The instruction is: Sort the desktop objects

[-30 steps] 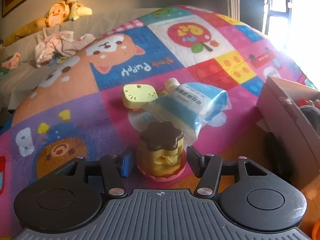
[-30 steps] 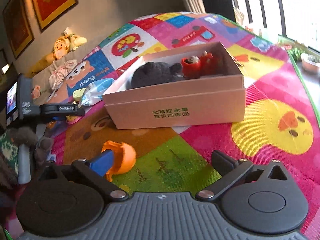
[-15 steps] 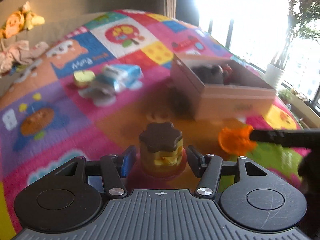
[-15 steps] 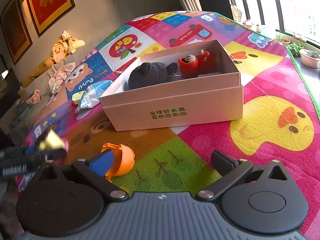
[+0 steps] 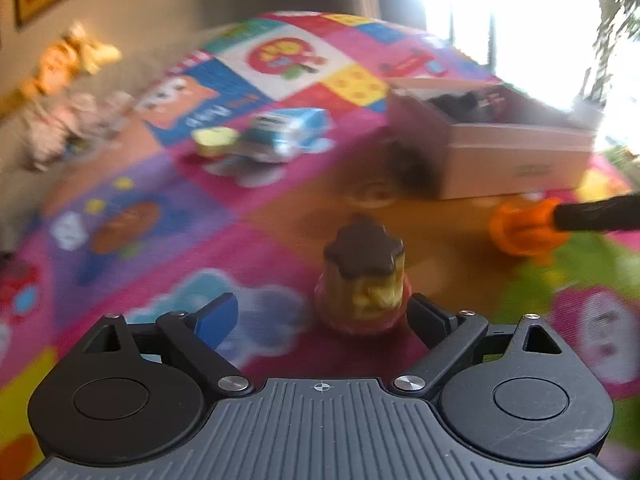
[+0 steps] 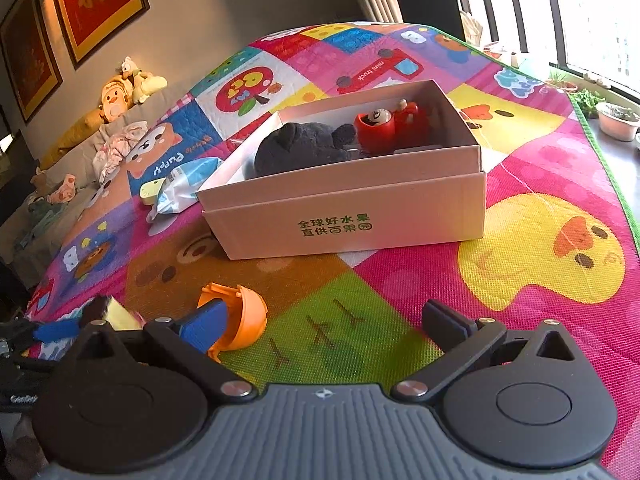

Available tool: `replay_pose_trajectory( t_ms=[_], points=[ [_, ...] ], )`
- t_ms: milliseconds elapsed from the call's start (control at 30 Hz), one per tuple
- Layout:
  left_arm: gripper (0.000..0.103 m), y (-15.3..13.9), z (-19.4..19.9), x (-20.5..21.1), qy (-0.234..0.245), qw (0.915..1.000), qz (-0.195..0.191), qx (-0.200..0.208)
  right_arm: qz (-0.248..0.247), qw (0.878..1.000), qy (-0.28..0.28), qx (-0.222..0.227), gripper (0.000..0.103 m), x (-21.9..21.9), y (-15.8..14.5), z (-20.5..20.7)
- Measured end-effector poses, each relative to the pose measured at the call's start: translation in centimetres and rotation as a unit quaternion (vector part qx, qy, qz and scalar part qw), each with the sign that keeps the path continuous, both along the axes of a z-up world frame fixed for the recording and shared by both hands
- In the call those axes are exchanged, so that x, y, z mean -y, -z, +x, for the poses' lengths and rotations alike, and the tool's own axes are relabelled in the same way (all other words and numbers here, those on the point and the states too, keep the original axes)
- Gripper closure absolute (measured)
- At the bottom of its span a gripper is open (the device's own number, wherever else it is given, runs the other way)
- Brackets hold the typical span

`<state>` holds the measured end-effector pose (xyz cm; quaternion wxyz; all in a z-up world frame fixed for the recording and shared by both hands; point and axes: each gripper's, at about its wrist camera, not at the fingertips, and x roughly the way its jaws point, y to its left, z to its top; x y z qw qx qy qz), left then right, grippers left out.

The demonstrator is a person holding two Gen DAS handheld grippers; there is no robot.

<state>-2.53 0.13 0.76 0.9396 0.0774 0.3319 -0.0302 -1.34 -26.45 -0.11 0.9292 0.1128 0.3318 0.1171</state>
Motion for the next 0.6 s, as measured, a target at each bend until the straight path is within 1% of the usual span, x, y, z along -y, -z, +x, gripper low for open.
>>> replay_pose_trajectory(
  t_ms=[33, 100, 167, 267, 333, 400, 467, 533, 567, 600],
  points=[
    [0.007, 0.1, 0.0, -0.2, -0.007, 1.0000, 0.007, 0.000, -0.003, 1.000, 0.000, 0.000, 0.000, -0.1, 0.0, 0.0],
    [0.006, 0.1, 0.0, -1.3, -0.019, 0.9997, -0.015, -0.006, -0.008, 1.000, -0.006, 0.003, 0.000, -0.3, -0.1, -0.2],
    [0.005, 0.2, 0.1, -2.0, -0.028, 0.9989, -0.035, -0.012, -0.019, 0.999, -0.034, 0.022, 0.000, -0.9, -0.4, -0.9],
    [0.004, 0.3, 0.3, -2.7, -0.035, 0.9977, -0.055, -0.019, -0.067, 0.994, -0.068, 0.058, 0.000, -2.7, -1.0, -2.0],
    [0.003, 0.4, 0.3, -2.8, -0.035, 0.9976, -0.058, -0.018, -0.093, 0.990, -0.087, 0.060, 0.003, -3.9, -1.2, -2.1],
    [0.003, 0.4, 0.3, -2.8, -0.032, 0.9976, -0.060, -0.016, -0.102, 0.988, -0.104, 0.053, 0.014, -4.8, -1.2, -1.8],
    [0.003, 0.3, 0.1, -2.9, -0.025, 0.9973, -0.068, -0.011, -0.112, 0.986, -0.115, 0.041, 0.017, -5.7, -1.1, -1.2],
    [0.003, 0.1, 0.0, -2.9, -0.015, 0.9969, -0.077, -0.005, -0.121, 0.985, -0.114, 0.035, 0.021, -6.3, -0.9, -0.7],
    [0.003, 0.0, 0.0, -2.8, -0.008, 0.9965, -0.083, -0.004, -0.125, 0.985, -0.115, 0.033, 0.026, -6.5, -0.9, -0.5],
    [0.004, -0.1, 0.1, -2.7, -0.002, 0.9958, -0.091, -0.004, -0.126, 0.984, -0.118, 0.032, 0.034, -6.6, -0.8, -0.4]
  ],
)
